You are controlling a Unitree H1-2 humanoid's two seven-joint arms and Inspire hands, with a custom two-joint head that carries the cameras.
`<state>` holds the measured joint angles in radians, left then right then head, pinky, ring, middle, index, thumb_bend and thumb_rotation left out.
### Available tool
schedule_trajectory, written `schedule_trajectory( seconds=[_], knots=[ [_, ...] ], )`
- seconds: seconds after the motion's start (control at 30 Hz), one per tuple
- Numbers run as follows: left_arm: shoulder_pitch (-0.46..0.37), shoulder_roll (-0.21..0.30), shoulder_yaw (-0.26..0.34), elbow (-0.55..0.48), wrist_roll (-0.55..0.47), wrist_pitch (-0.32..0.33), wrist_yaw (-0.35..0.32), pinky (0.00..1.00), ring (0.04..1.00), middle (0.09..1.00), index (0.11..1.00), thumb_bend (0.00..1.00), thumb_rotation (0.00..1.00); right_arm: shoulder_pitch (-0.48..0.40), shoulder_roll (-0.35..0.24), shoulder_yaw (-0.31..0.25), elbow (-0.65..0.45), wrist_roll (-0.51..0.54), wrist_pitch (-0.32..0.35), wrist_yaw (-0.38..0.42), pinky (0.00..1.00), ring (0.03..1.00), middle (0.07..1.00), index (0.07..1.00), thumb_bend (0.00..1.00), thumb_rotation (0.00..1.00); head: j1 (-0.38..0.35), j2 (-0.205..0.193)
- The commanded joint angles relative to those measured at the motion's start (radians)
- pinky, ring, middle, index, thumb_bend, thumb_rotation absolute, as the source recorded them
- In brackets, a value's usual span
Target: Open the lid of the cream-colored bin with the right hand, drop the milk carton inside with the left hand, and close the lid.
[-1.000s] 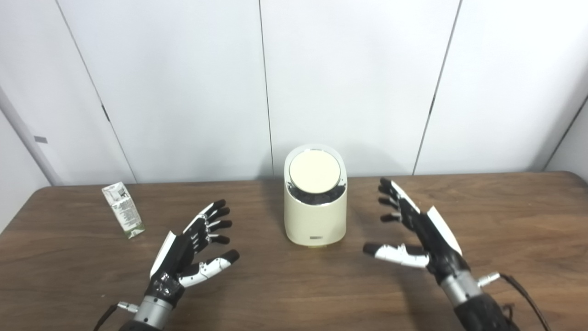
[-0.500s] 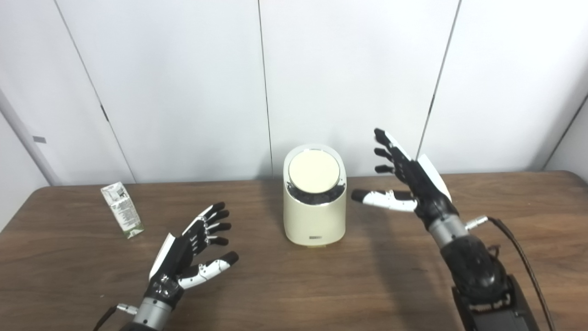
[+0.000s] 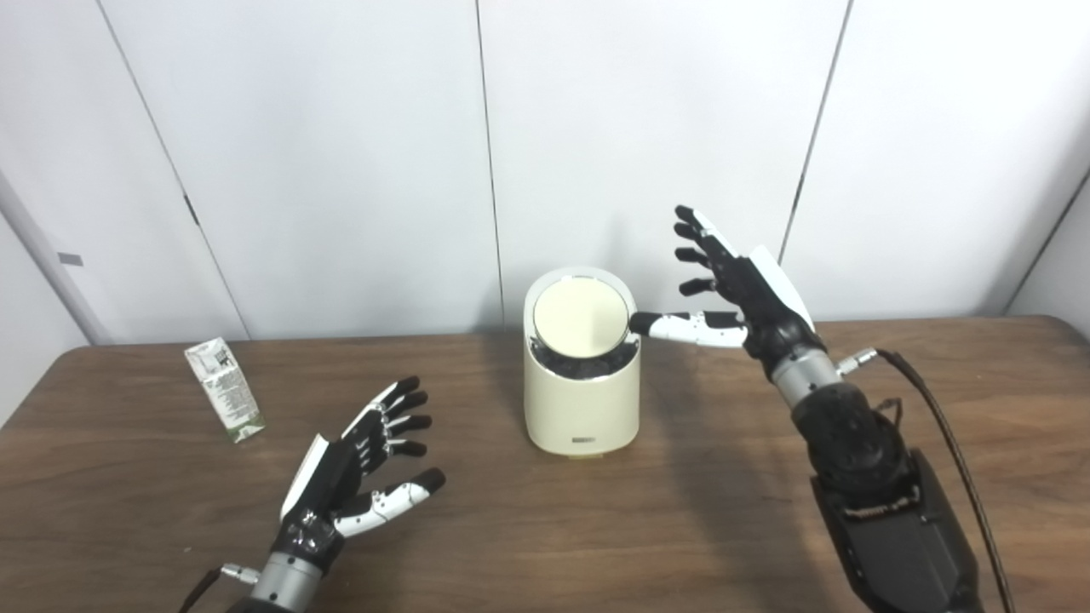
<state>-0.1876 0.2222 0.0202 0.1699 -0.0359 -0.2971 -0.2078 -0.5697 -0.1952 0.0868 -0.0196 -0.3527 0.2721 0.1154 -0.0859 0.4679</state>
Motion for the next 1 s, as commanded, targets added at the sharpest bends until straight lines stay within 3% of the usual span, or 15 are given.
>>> schedule_trajectory(
  seconds=[0.0, 0.5, 0.97],
  knots=[
    [-0.041, 0.007, 0.005, -0.009, -0.01, -0.039, 0.004, 0.7, 0.816, 0.888, 0.942, 0.74, 0.34, -0.072, 0.002, 0.0, 0.0, -0.011, 0.001, -0.018, 0.75, 0.906, 0.957, 0.977, 0.78, 0.43, -0.001, 0.001],
    [-0.049, 0.001, 0.004, -0.009, 0.008, -0.039, 0.019, 0.7, 0.816, 0.885, 0.934, 0.74, 0.33, -0.176, 0.011, 0.058, 0.145, -0.079, -0.016, -0.052, 0.66, 0.869, 0.942, 0.95, 0.79, 0.37, 0.019, 0.002],
    [-0.055, 0.002, 0.007, -0.016, -0.008, -0.046, 0.015, 0.71, 0.811, 0.895, 0.945, 0.74, 0.33, -0.194, 0.029, 0.078, 0.188, -0.069, -0.039, -0.052, 0.74, 0.915, 0.966, 0.956, 0.83, 0.3, 0.027, 0.012]
  ],
)
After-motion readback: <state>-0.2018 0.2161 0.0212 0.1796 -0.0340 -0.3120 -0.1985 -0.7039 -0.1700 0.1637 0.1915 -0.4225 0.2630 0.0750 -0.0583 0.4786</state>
